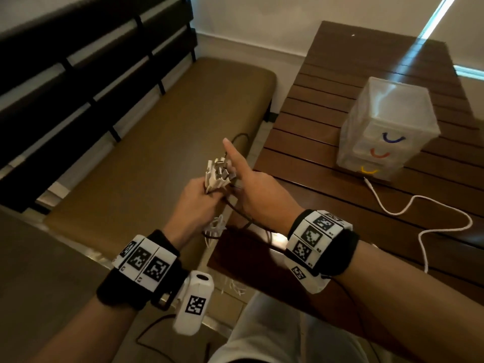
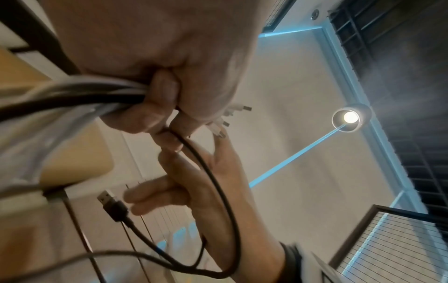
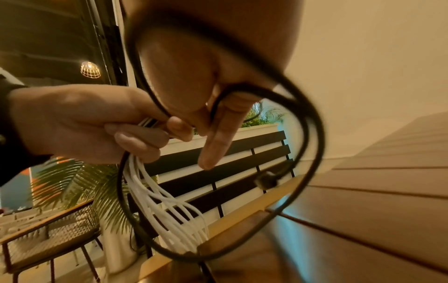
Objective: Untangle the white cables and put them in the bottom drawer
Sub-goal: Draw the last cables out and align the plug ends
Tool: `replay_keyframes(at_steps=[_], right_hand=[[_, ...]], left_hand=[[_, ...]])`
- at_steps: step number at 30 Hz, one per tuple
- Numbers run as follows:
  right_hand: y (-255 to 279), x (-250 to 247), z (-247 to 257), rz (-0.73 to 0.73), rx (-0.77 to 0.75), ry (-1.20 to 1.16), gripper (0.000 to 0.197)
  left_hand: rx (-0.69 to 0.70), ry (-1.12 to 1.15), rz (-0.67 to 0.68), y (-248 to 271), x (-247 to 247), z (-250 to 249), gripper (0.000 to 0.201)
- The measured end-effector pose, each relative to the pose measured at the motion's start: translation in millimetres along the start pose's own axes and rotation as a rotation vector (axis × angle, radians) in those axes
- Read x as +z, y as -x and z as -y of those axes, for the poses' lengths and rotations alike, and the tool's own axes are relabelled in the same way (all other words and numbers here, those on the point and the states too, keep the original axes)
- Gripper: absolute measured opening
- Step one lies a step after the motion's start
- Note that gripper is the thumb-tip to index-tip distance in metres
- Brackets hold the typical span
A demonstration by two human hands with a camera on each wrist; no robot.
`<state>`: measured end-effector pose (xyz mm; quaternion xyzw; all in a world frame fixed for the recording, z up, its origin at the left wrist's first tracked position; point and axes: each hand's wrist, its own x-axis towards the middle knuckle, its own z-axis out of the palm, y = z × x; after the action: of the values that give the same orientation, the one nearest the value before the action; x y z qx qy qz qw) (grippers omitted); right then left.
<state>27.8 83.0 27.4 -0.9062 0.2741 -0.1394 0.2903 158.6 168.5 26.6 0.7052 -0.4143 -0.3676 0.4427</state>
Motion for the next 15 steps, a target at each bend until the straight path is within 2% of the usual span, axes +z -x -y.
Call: replay_keyframes(at_steps=[2, 3, 4, 7, 10, 13, 15], right_hand=[[-6.1, 9.5, -4.1, -0.047, -0.009, -0.052, 0.096], [-8.7, 13.8, -8.2, -0.062, 0.013, -0.073, 0.091], [-12.0, 18.6, -13.1, -0.065, 0.044, -0.085, 0.079], [-24.5, 31.0, -25.8, -0.092, 0.107, -0.006, 0.026], [-34.6, 30.6, -35.7, -0.119, 0.204, 0.077, 0.022], [-43.1, 20.8, -49.1, -0.211, 0.322, 0.191, 0.023], [-51.4, 15.4, -51.0, -0.249, 0.335, 0.298, 0.024]], left_hand=[[-0.044, 0.065, -0.060, -2.0, -20.7, 13.1, 0.020], [-0.063, 0.090, -0.085, -2.1, -29.8, 19.1, 0.023], [-0.079, 0.103, -0.110, -2.1, -37.5, 25.9, 0.026], [-0.112, 0.112, -0.187, -0.4, -54.1, 38.5, 0.019], [-0.133, 0.050, -0.261, 0.7, -69.3, 51.8, 0.028], [-0.151, 0.052, -0.289, 4.3, -85.6, 63.0, 0.022], [-0.144, 0.035, -0.275, 7.7, -90.9, 66.4, 0.020]])
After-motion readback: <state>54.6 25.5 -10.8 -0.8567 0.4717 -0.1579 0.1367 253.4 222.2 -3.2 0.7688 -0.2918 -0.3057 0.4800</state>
